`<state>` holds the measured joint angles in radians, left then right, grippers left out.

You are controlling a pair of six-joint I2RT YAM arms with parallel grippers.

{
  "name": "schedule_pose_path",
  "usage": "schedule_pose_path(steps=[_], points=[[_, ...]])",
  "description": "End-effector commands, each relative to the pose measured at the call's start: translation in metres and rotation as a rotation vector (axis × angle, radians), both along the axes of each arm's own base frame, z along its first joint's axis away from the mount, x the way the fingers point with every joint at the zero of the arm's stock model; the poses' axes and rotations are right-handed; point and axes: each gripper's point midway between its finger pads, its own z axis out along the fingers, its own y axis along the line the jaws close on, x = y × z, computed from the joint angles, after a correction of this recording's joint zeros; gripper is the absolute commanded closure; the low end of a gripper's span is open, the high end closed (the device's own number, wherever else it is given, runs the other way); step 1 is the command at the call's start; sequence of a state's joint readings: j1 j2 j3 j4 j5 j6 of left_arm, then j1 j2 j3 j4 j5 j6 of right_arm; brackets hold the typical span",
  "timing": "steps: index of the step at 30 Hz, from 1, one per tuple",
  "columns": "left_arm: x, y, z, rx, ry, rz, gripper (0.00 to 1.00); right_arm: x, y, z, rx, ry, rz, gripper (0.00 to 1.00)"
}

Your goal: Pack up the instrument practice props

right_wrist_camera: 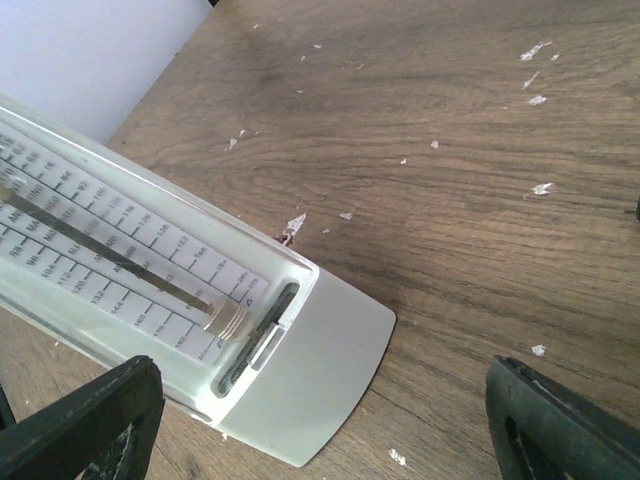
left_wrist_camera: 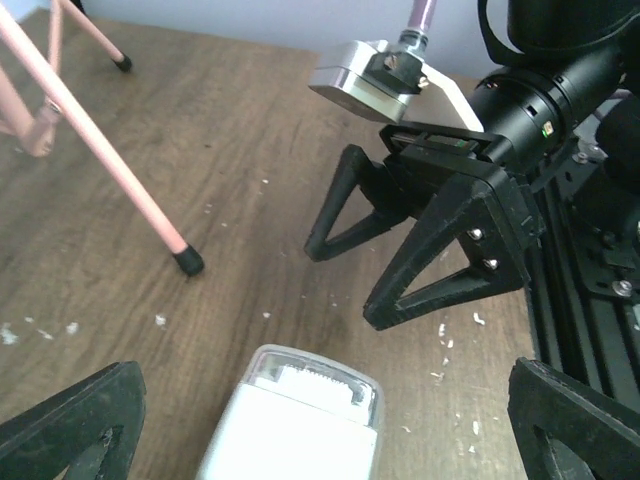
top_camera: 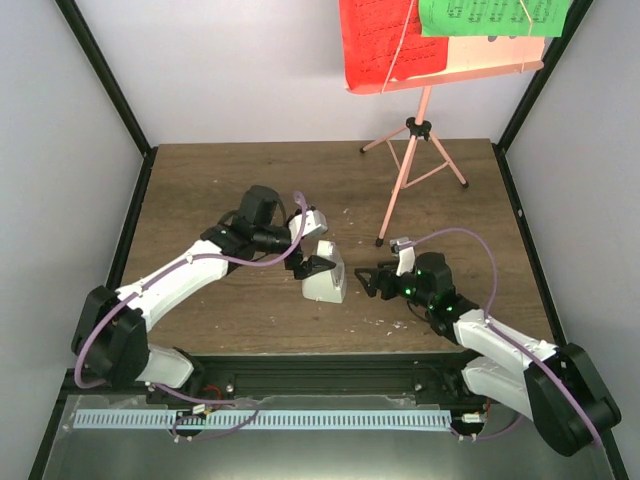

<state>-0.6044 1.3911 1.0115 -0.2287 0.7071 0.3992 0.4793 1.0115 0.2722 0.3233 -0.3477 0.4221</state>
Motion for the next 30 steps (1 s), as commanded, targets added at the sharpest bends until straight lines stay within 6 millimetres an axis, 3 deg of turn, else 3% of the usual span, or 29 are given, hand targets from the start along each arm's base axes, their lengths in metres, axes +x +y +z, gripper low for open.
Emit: schedule_pose_path(steps=[1,6,12,22,25,30], points=[[-0.01,-0.006,0.003,-0.016,0.034,-0.089,0.0,0.002,0.004,0.006,0.006,-0.022,0.021,0.11],[-0.01,0.003,-0.023,0.047,0.053,-0.028,0.05,0.001,0.004,0.004,0.008,-0.019,0.019,0.1],[-0.023,0.005,-0.028,0.034,0.065,-0.025,0.14,0.001,0.0,0.0,-0.004,-0.02,0.002,0.1],[-0.022,0.009,-0.043,0.088,0.132,0.096,0.38,0.001,-0.001,-0.005,0.002,-0.008,-0.007,0.1],[-0.02,0.012,-0.052,0.123,0.141,0.142,0.36,0.001,-0.001,-0.006,0.002,-0.007,-0.006,0.1],[-0.019,0.006,-0.047,0.087,0.137,0.116,0.18,0.001,0.003,-0.008,0.014,0.002,0.009,0.1]])
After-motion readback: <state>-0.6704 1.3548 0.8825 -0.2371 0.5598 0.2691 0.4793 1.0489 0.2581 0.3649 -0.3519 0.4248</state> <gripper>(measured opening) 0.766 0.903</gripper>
